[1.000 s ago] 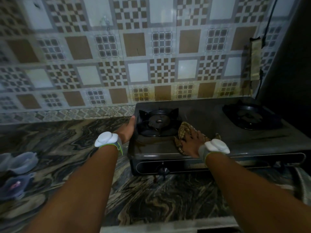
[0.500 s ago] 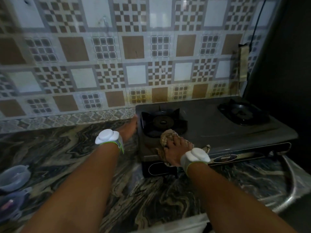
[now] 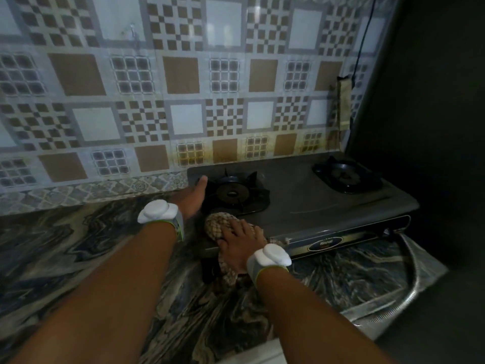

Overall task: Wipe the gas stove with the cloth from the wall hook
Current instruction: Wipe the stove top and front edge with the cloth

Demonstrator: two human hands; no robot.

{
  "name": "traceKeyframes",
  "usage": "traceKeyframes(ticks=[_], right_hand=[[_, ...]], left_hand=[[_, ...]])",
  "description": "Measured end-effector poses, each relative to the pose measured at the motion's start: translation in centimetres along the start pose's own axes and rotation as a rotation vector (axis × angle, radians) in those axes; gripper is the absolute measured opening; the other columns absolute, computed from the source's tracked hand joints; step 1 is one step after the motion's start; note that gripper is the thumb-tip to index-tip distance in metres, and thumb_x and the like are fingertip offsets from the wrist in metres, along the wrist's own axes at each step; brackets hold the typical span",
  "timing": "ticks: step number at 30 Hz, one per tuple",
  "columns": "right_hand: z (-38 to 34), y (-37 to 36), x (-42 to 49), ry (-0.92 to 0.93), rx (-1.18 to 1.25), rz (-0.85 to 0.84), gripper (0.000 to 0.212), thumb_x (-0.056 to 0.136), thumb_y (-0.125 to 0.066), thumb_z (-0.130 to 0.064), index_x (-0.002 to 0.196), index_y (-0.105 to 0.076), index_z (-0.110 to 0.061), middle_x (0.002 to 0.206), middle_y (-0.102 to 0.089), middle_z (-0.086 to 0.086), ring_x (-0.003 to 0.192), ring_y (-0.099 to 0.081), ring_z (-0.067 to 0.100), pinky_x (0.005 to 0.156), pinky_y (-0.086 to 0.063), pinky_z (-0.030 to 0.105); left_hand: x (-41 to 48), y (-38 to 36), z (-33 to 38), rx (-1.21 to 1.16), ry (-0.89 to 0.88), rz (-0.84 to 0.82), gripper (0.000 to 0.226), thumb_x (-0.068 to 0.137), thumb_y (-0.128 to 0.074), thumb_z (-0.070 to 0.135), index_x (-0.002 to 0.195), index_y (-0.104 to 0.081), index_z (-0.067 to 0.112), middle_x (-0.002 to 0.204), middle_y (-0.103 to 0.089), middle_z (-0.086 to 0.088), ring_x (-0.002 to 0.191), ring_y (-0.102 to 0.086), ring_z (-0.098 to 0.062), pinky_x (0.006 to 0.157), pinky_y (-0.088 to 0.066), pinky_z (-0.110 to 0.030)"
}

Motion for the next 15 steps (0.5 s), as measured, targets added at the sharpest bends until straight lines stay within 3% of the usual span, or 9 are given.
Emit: traceKeyframes(ticks=[2, 4, 9, 11, 15], right_hand=[[4.2, 1.1, -0.5, -0.08, -0.025, 0.034, 0.056, 0.099, -0.024, -0.048, 0.152, -0.015, -0.034, 0.164, -0.006, -0.003, 0.152, -0.003, 0.027, 0.12, -0.005, 0.051], [8.6, 2.1, -0.8, -0.178, -0.01, 0.045, 0.056, 0.098, -0.023, -0.049, 0.152, -0.016, -0.034, 0.164, -0.005, -0.003, 0.152, -0.004, 0.025, 0.12, -0.005, 0.049], [18.9, 4.4, -1.2, -0.381, 0.036, 0.051, 0.056, 0.099, -0.022, -0.047, 0.153, -0.014, -0.032, 0.165, -0.001, -0.003, 0.152, -0.001, 0.023, 0.122, -0.003, 0.047], [22.8, 5.3, -1.2, -0.435, 0.04, 0.072, 0.056, 0.099, -0.023, -0.047, 0.153, -0.014, -0.032, 0.165, -0.001, -0.002, 0.152, -0.002, 0.023, 0.122, -0.004, 0.046], [30.2, 7.1, -0.4, -0.531, 0.059, 0.101, 0.057, 0.099, -0.023, -0.047, 0.153, -0.013, -0.031, 0.165, -0.002, -0.001, 0.152, -0.003, 0.023, 0.122, -0.005, 0.046]], left_hand=[[0.7, -1.9, 2.9, 0.015, -0.048, -0.028, 0.084, 0.087, -0.006, 0.072, 0.125, -0.06, 0.019, 0.131, -0.056, -0.016, 0.117, -0.055, -0.035, 0.111, -0.033, -0.043], [0.9, -4.0, 5.8, 0.051, -0.116, -0.044, 0.071, 0.097, -0.011, 0.059, 0.142, -0.047, 0.017, 0.15, -0.041, -0.015, 0.135, -0.042, -0.037, 0.112, -0.027, -0.041], [2.2, -10.0, 12.5, 0.114, -0.224, -0.109, 0.06, 0.103, -0.015, 0.044, 0.141, -0.046, 0.01, 0.148, -0.044, -0.02, 0.135, -0.043, -0.037, 0.111, -0.031, -0.038], [3.7, -12.6, 14.6, 0.121, -0.25, -0.139, 0.059, 0.102, -0.017, 0.046, 0.144, -0.041, 0.012, 0.151, -0.04, -0.017, 0.138, -0.039, -0.035, 0.113, -0.028, -0.036], [7.1, -18.0, 19.5, 0.149, -0.342, -0.166, 0.063, 0.1, -0.019, 0.052, 0.137, -0.051, 0.011, 0.147, -0.047, -0.016, 0.135, -0.043, -0.034, 0.113, -0.029, -0.035]])
Point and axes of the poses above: each hand's wrist, its own x-axis towards the middle knuckle, its own y-axis out of the back of the hand, z = x × y, the point moved 9 cm from there along x, towards the middle knuckle
